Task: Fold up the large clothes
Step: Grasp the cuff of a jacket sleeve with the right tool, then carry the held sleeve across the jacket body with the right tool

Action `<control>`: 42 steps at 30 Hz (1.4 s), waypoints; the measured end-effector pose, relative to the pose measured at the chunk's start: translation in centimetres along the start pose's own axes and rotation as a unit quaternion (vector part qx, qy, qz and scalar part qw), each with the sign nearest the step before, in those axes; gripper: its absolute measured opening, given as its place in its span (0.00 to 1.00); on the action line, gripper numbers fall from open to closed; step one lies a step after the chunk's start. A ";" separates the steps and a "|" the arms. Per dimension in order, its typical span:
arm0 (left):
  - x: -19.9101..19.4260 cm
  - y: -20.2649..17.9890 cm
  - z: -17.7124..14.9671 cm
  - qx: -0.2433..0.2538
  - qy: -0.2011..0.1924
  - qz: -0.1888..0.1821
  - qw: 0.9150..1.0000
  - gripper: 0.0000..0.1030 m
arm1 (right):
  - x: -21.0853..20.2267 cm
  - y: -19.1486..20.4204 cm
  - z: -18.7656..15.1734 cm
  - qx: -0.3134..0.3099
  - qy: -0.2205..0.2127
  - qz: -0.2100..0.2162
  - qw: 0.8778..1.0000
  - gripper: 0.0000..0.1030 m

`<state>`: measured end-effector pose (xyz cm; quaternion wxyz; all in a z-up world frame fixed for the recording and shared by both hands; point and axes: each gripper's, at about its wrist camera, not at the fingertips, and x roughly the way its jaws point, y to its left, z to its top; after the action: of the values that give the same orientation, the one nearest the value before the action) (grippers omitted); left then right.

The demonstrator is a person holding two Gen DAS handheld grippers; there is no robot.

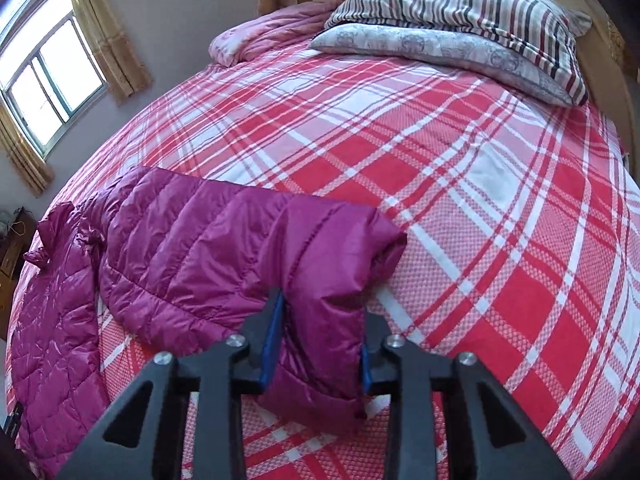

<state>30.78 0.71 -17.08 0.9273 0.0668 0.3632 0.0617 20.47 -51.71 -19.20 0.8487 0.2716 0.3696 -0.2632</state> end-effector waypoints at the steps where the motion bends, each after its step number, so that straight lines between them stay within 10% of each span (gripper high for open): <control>1: 0.0 0.1 0.1 -0.001 0.000 0.000 1.000 0.99 | -0.1 0.0 0.2 0.000 -0.001 0.001 1.000 0.21; 16: -0.1 5.9 2.2 -0.056 -0.015 0.036 0.998 0.99 | -6.3 8.2 3.6 -0.095 -0.127 -0.003 0.987 0.16; 42: -0.5 9.7 -0.5 -0.100 0.002 0.027 0.995 0.99 | -11.5 30.8 -4.6 -0.376 -0.218 0.081 0.897 0.15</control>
<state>29.42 10.26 -15.53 0.9265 -0.0165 0.3554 0.1228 31.41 -23.92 -4.78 0.9653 -0.1030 0.2234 -0.0874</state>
